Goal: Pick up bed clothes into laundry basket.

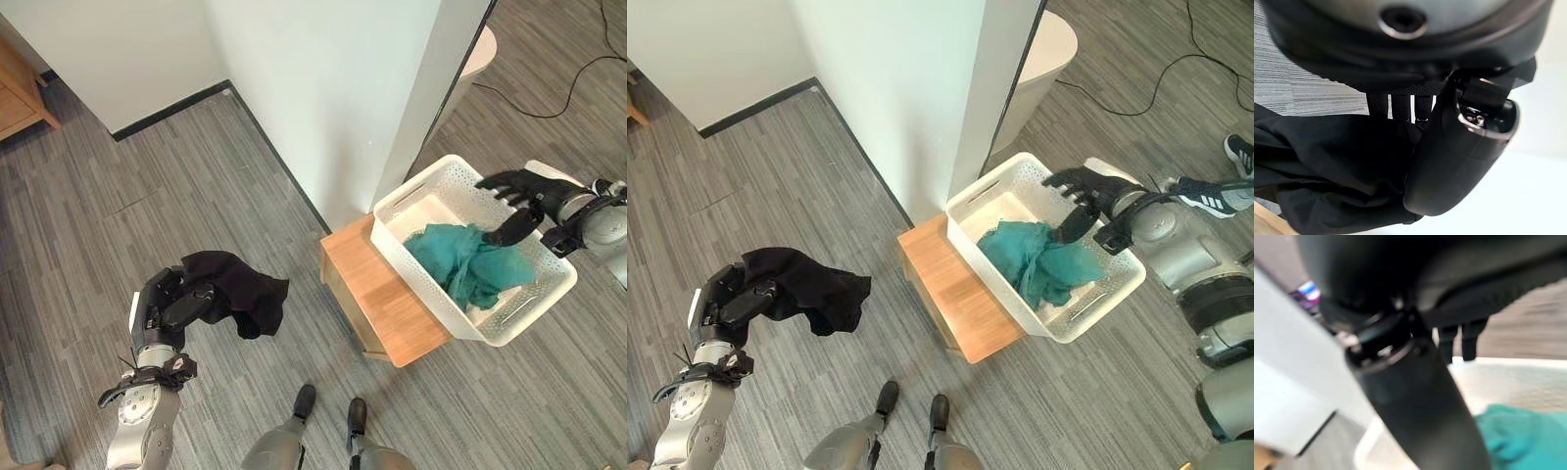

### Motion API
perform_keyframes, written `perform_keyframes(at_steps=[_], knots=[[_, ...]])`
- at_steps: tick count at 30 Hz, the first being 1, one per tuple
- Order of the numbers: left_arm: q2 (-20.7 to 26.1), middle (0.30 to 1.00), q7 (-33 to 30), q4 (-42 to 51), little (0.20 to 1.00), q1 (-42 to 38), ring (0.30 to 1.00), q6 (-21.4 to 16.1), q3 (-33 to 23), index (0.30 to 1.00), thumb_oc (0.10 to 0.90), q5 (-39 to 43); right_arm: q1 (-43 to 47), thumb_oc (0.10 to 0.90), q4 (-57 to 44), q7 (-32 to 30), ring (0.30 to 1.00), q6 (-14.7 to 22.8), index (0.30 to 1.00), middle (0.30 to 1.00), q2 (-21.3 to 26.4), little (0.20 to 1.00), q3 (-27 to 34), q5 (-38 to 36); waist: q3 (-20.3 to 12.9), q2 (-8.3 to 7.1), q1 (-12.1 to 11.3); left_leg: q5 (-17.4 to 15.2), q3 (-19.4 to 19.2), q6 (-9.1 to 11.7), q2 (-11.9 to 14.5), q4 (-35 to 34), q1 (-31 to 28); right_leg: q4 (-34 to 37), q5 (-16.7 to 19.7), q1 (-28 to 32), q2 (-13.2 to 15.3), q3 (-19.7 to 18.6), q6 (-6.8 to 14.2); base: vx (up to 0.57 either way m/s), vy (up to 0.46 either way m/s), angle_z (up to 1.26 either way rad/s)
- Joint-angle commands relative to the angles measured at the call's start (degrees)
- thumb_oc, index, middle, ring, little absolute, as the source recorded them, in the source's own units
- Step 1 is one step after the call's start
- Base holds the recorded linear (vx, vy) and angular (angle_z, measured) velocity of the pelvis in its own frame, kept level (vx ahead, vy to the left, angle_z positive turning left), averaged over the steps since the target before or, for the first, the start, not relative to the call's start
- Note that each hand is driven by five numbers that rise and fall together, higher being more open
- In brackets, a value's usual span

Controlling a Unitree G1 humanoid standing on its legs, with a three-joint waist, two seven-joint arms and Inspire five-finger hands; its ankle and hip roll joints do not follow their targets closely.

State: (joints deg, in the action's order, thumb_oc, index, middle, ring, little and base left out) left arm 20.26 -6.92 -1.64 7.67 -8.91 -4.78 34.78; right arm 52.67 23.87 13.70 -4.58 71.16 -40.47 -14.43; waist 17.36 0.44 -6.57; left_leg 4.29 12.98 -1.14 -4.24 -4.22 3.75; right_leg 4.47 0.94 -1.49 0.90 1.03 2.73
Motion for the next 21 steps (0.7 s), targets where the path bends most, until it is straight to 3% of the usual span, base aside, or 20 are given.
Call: perform_keyframes(at_steps=[1, 2, 4, 5, 7, 10, 13, 17, 19, 20, 21], knots=[[3.47, 0.3, 0.41, 8.05, 0.3, -0.67, 0.3, -6.69, -3.06, 0.3, 0.4, 0.12, 2.11, 0.8, -8.49, -1.22, 0.9, 4.49, 0.9, 0.9, 8.02, 0.9, 7.45, -6.61, -5.81, -2.61, -0.08, -0.57, -3.91, 3.75, 0.45, -0.69, 2.66, -8.38, -7.9, -2.5, 1.52, -2.48, 2.87, 0.0, 0.0, 0.0], [3.11, 0.3, 0.26, 7.83, 0.3, -0.75, 0.3, -6.83, -3.57, 0.3, 0.4, 0.0, 1.0, 0.8, -10.05, -1.39, 0.9, 5.18, 0.9, 0.9, 9.57, 0.9, 9.82, -8.52, -5.98, -2.61, 0.52, -0.64, -4.04, 3.82, 0.49, -0.72, 2.59, -8.27, -7.9, -2.46, 1.55, -2.62, 2.91, 0.02, 0.005, 0.03], [2.42, 0.3, 0.15, 7.74, 0.3, -0.35, 0.3, -7.04, -5.08, 0.3, 0.4, -0.86, -7.21, 0.8, -14.28, -2.92, 0.9, 7.15, 0.9, 0.9, 14.0, 0.9, 21.97, -11.47, -6.45, -2.79, 1.76, -0.99, -4.38, 3.96, 0.58, -0.78, 2.14, -8.16, -7.85, -2.18, 1.62, -2.87, 3.08, 0.02, 0.007, 0.05], [2.61, 0.3, 0.15, 7.75, 0.3, -0.4, 0.3, -7.04, -4.96, 0.3, 0.4, -0.86, -8.41, 0.8, -14.51, -2.91, 0.9, 7.13, 0.9, 0.9, 13.99, 0.9, 23.16, -11.41, -6.43, -2.92, 1.59, -0.99, -4.38, 3.96, 0.58, -0.78, 2.13, -8.15, -7.85, -2.17, 1.62, -2.86, 3.08, 0.02, 0.003, 0.05], [2.03, 0.3, -0.38, 7.74, 0.3, -0.03, 0.3, -7.23, -7.31, 0.3, 0.4, -1.98, -13.97, 0.8, -15.21, -5.55, 0.9, 8.98, 0.9, 0.9, 14.66, 0.9, 32.25, -12.85, -7.04, -2.49, 3.31, -1.28, -4.83, 4.01, 0.73, -0.78, 1.78, -8.22, -7.95, -2.05, 1.6, -3.26, 3.18, 0.0, 0.0, 0.0], [5.42, 0.3, -1.18, 8.95, 0.3, -1.71, 0.3, -7.88, -10.6, 0.3, 0.4, -3.66, -27.31, 0.8, -17.8, -9.37, 0.9, 10.66, 0.9, 0.9, 11.33, 0.9, 49.33, -10.49, -7.91, -2.57, 4.14, -1.72, -5.21, 4.06, 0.85, -0.78, 1.02, -8.35, -8.22, -1.49, 1.6, -3.6, 3.2, 0.03, -0.009, -0.09], [14.12, 0.3, -3.68, 8.58, 0.3, -8.14, 0.3, -9.94, -14.74, 0.3, 0.4, -5.13, -34.29, 0.8, -21.79, -12.05, 0.9, 11.21, 0.9, 0.9, 6.34, 0.9, 59.15, -6.32, -9.37, -1.91, 4.51, -2.21, -5.96, 4.15, 1.1, -0.78, -0.17, -8.17, -8.4, -0.41, 1.66, -4.24, 3.3, 0.02, -0.014, -0.13], [25.71, 0.3, -7.65, 6.27, 0.3, -17.74, 0.3, -12.12, -16.59, 0.3, 0.4, -6.97, -37.75, 0.8, -23.79, -13.69, 0.9, 12.31, 0.9, 0.9, -0.33, 0.9, 63.44, -7.81, -11.66, 0.44, 6.46, -1.81, -7.01, 4.34, 1.36, -0.78, -1.19, -7.77, -7.73, 0.53, 1.5, -4.86, 3.55, -0.02, -0.01, -0.15], [32.11, 0.3, -8.27, 4.34, 0.3, -22.83, 0.3, -12.78, -15.29, 0.3, 0.4, -5.86, -40.56, 0.8, -25.21, -14.06, 0.9, 12.93, 0.9, 0.9, -3.9, 0.9, 65.95, -8.46, -12.49, 1.42, 7.45, -1.79, -7.53, 4.42, 1.37, -0.78, -1.84, -7.54, -7.53, 1.07, 1.42, -5.1, 3.66, -0.03, -0.004, -0.02], [39.73, 0.3, -7.9, 0.72, 0.3, -28.57, 0.3, -12.95, -12.6, 0.3, 0.4, -4.06, -42.25, 0.8, -24.94, -14.58, 0.9, 13.39, 0.9, 0.9, -6.54, 0.9, 66.59, -9.6, -13.27, 2.79, 8.86, -1.57, -8.18, 4.48, 1.36, -0.78, -2.41, -7.22, -7.16, 1.44, 1.29, -5.47, 3.92, -0.06, -0.01, -0.05], [40.23, 0.3, -7.8, 0.05, 0.3, -29.48, 0.3, -13.17, -11.82, 0.3, 0.4, -3.83, -42.44, 0.8, -24.93, -14.6, 0.9, 13.41, 0.9, 0.9, -6.84, 0.9, 66.87, -9.59, -13.2, 2.5, 8.73, -1.58, -8.14, 4.49, 1.37, -0.78, -2.43, -7.14, -7.12, 1.51, 1.28, -5.43, 3.92, -0.08, -0.002, -0.13]])
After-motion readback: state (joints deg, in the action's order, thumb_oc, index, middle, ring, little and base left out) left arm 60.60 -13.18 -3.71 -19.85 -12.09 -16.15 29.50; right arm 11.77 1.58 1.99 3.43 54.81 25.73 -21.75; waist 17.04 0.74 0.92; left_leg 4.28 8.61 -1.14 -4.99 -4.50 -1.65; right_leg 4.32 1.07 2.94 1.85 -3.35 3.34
